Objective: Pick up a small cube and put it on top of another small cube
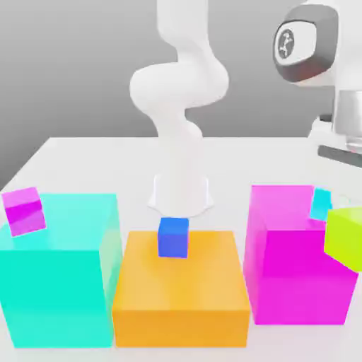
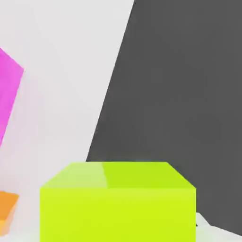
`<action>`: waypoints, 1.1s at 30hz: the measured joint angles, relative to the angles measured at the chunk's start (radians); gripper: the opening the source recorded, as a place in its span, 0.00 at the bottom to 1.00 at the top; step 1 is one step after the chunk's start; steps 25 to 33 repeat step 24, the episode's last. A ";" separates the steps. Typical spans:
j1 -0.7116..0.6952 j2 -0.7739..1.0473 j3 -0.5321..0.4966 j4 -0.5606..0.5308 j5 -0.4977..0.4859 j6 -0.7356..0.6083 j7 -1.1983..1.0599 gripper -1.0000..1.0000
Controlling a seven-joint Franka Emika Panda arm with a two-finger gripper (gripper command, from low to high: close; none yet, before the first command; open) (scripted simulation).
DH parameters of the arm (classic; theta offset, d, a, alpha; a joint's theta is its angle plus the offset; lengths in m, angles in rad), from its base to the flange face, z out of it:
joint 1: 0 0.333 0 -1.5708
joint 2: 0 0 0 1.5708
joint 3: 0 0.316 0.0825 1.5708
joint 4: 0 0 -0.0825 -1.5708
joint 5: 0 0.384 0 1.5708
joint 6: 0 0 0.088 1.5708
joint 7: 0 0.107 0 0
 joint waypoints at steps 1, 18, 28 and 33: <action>-0.037 -0.021 -0.017 0.005 -0.011 -0.029 -0.005 0.00; -0.367 -0.244 -0.350 -0.108 -0.030 -0.296 -0.230 0.00; -0.369 -0.200 -0.374 -0.176 -0.015 -0.192 -0.249 1.00; -0.369 -0.200 -0.374 -0.176 -0.015 -0.192 -0.249 1.00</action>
